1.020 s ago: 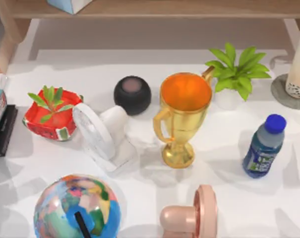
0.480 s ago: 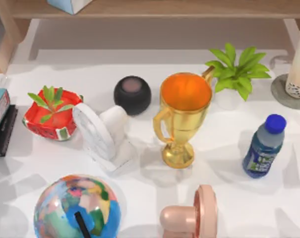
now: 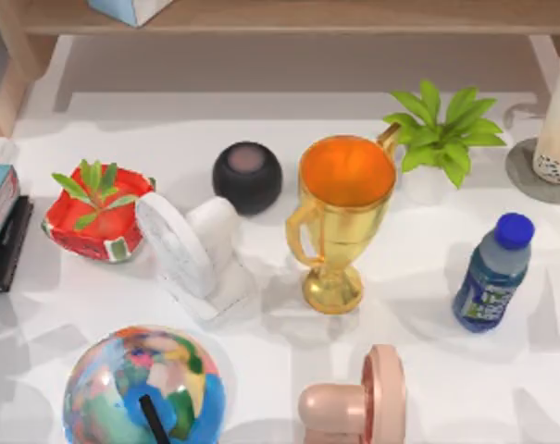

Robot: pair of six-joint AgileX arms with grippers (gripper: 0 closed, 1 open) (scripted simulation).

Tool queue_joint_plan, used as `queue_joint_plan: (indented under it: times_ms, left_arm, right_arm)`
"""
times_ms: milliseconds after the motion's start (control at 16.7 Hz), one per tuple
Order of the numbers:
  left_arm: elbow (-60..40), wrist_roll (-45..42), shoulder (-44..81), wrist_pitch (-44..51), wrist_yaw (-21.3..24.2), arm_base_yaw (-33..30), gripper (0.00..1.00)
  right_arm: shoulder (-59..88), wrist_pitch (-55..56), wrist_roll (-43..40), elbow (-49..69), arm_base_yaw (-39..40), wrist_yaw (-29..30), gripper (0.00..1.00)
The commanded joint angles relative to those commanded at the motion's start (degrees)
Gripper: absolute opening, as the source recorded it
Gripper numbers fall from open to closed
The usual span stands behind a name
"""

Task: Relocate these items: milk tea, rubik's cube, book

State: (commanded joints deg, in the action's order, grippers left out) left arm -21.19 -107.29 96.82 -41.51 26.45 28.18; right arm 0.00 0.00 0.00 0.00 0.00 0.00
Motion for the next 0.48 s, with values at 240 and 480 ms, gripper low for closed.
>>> queue_joint_plan:
  times_ms: [240,480]
  left_arm:
    - [0.0,0.0,0.0,0.0,0.0,0.0,0.68]
    - [0.0,0.0,0.0,0.0,0.0,0.0,0.98]
  right_arm:
    - [0.0,0.0,0.0,0.0,0.0,0.0,1.0]
    - [0.0,0.0,0.0,0.0,0.0,0.0,1.0]
